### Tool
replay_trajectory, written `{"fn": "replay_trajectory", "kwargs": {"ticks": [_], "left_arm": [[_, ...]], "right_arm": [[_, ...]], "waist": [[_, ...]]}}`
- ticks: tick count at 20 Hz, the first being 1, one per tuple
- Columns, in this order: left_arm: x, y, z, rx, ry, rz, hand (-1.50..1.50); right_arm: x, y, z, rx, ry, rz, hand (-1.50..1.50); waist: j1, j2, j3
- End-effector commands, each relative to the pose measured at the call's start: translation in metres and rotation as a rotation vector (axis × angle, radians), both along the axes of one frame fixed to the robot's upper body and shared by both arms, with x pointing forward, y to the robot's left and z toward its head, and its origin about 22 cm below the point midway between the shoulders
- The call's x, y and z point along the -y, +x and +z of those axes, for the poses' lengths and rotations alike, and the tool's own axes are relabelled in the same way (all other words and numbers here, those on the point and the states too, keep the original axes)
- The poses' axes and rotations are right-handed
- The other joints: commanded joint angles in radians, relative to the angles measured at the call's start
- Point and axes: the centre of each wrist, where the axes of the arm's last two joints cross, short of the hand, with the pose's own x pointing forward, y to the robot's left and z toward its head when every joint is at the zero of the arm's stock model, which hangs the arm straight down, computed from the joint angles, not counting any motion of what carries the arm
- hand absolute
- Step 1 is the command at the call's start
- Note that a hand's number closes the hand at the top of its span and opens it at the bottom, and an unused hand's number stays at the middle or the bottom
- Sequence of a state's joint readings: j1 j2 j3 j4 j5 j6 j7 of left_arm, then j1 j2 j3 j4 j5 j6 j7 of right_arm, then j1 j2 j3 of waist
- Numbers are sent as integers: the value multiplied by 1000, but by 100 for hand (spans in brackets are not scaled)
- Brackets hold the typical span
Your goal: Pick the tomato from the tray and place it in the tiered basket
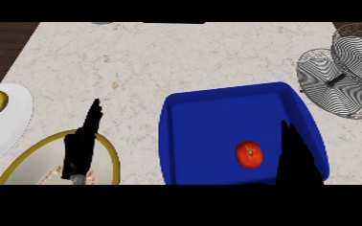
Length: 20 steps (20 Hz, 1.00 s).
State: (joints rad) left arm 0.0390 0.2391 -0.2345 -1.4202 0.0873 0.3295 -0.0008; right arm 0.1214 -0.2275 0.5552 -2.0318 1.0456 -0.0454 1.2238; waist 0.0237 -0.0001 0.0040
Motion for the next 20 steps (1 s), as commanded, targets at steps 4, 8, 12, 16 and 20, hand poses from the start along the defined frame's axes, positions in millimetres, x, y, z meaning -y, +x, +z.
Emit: {"fn": "replay_trajectory", "kwargs": {"ticks": [4,8,12,16,20], "left_arm": [[5,-3,-10,-55,-26,20,0],[-6,-4,-10,-50,-9,46,0],[-7,-21,-12,-72,-8,20,0],[-5,-17,-16,-63,-12,13,0],[-11,-18,-19,-70,-5,27,0]], "right_arm": [[-32,29,1,-229,-49,-107,-150],[-30,23,-9,-332,-63,-127,-150],[-19,39,-6,-347,-35,-145,-150],[-30,54,-10,-350,-37,-148,-150],[-30,55,-23,-379,-38,-146,-150]], "waist": [[-10,5,-6],[-20,3,-7],[-12,1,-5],[-9,3,-5],[-12,3,-5]]}}
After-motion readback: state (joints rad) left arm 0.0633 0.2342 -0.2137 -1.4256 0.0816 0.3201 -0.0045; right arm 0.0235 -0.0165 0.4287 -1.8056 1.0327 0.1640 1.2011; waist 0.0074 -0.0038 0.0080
